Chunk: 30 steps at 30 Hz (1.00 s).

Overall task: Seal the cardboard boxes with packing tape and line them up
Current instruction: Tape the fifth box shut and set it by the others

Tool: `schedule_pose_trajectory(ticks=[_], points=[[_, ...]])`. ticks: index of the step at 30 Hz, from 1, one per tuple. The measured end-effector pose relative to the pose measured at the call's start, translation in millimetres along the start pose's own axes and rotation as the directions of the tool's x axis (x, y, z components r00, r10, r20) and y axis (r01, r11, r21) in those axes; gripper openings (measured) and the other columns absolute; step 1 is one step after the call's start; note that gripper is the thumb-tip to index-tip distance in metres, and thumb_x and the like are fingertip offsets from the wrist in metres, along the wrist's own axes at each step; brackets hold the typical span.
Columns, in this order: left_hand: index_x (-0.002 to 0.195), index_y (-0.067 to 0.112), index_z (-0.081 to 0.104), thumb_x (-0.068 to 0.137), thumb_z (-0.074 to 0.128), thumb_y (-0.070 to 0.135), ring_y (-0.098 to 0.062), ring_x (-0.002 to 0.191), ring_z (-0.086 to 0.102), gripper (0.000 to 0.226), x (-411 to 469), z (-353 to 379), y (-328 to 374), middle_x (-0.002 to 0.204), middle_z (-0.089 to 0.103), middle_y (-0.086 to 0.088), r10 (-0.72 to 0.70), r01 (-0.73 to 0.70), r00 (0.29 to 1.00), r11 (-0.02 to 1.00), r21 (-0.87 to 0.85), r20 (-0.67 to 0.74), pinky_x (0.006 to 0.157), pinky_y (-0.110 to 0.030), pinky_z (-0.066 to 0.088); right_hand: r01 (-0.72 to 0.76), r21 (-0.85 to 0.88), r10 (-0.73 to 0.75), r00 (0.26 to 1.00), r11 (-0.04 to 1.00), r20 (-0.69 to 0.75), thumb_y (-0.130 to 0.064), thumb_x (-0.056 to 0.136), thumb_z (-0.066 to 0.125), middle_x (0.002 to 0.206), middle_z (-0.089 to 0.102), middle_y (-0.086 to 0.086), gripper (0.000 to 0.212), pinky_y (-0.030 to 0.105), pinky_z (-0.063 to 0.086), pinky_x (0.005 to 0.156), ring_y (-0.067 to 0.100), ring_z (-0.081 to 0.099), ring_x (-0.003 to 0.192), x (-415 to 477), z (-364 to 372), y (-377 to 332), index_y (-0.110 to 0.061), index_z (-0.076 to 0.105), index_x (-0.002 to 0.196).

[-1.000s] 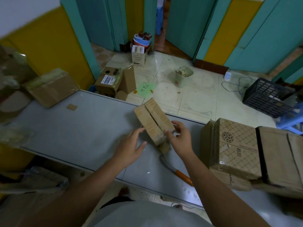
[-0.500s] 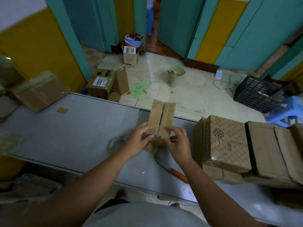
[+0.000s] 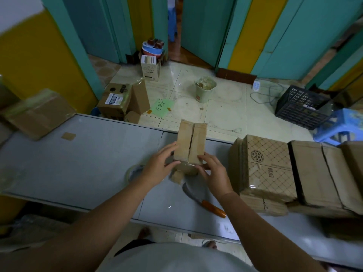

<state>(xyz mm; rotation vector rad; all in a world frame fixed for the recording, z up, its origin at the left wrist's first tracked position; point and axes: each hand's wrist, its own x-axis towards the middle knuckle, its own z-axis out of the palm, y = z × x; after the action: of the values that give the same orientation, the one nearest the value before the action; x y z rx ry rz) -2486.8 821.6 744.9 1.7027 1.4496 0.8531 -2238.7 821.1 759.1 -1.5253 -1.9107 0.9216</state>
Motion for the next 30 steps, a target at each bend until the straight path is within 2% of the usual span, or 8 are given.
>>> schedule_pose_trajectory(ticks=[2,5,10,14,19,23,26,30], points=[[0.148,0.032,0.052,0.097,0.076,0.018,0.005,0.133,0.054,0.058,-2,-1,-2,0.151,0.053,0.018,-0.054,0.055,0.999,0.995,-0.079,0.006,0.108,-0.035,0.056,-0.068,0.110,0.071,0.997,0.992,-0.018,-0.024,0.096,0.074,0.130,0.064,-0.017,0.043,0.018,0.057,0.094,-0.001,0.068,0.108,-4,0,-1,-0.036,0.057,0.134],[0.125,0.034,0.060,0.095,0.079,0.021,0.018,0.115,0.060,0.038,-4,0,-5,0.127,0.067,0.020,-0.092,0.090,0.994,0.995,-0.044,-0.060,0.101,-0.027,0.058,-0.166,0.210,0.186,0.979,0.964,-0.082,-0.024,0.093,0.079,0.111,0.070,-0.018,0.031,0.016,0.058,0.090,-0.002,0.070,0.102,-7,5,0,-0.036,0.060,0.114],[0.095,0.018,0.075,0.093,0.080,0.027,-0.001,0.082,0.071,0.011,-3,-1,-9,0.086,0.074,0.011,-0.027,0.040,0.989,0.995,0.088,-0.145,0.076,-0.027,0.062,-0.155,0.038,0.158,0.982,0.987,-0.099,-0.030,0.099,0.072,0.097,0.075,-0.006,0.011,0.032,0.060,0.089,0.007,0.070,0.091,-7,9,4,-0.022,0.075,0.105],[0.091,0.022,0.072,0.097,0.075,0.029,-0.002,0.077,0.068,0.010,-2,-5,-10,0.081,0.068,0.016,-0.013,0.026,0.997,0.985,0.168,-0.074,0.071,-0.024,0.058,-0.132,0.004,0.132,0.991,0.991,-0.030,-0.033,0.103,0.065,0.096,0.072,-0.004,0.004,0.034,0.060,0.086,0.012,0.068,0.091,-5,7,4,-0.032,0.068,0.100],[0.092,0.022,0.070,0.097,0.076,0.027,-0.006,0.082,0.067,0.010,2,-10,-9,0.087,0.068,0.010,0.018,-0.013,0.999,0.987,0.158,-0.028,0.076,-0.030,0.059,-0.109,-0.017,0.109,0.994,0.994,0.003,-0.032,0.099,0.069,0.099,0.072,-0.006,0.012,0.025,0.056,0.086,0.010,0.068,0.093,-1,3,8,-0.024,0.073,0.107],[0.099,0.028,0.070,0.096,0.077,0.026,0.001,0.093,0.071,0.008,-2,-15,-13,0.095,0.073,0.015,-0.045,0.044,0.999,0.995,0.092,0.011,0.081,-0.019,0.058,-0.036,-0.041,0.037,0.999,0.998,0.030,-0.026,0.100,0.070,0.103,0.073,-0.008,0.015,0.019,0.055,0.088,0.005,0.068,0.096,-6,2,15,-0.021,0.074,0.113],[0.101,0.022,0.073,0.100,0.073,0.016,0.001,0.097,0.073,0.007,-2,-17,-16,0.098,0.077,0.011,-0.065,0.064,0.998,0.996,0.068,0.002,0.088,-0.030,0.063,-0.011,-0.053,0.012,1.000,0.999,0.015,-0.020,0.103,0.066,0.105,0.072,-0.010,0.014,0.018,0.054,0.089,0.003,0.067,0.098,-8,3,18,-0.023,0.072,0.115],[0.100,0.027,0.072,0.100,0.073,0.018,0.004,0.096,0.073,0.009,-3,-18,-15,0.097,0.076,0.015,-0.075,0.076,0.997,0.993,0.095,-0.019,0.088,-0.030,0.063,-0.058,-0.029,0.058,0.998,0.998,0.006,-0.021,0.104,0.064,0.099,0.070,-0.013,0.010,0.013,0.051,0.082,-0.001,0.066,0.093,-7,5,17,-0.027,0.070,0.109]])
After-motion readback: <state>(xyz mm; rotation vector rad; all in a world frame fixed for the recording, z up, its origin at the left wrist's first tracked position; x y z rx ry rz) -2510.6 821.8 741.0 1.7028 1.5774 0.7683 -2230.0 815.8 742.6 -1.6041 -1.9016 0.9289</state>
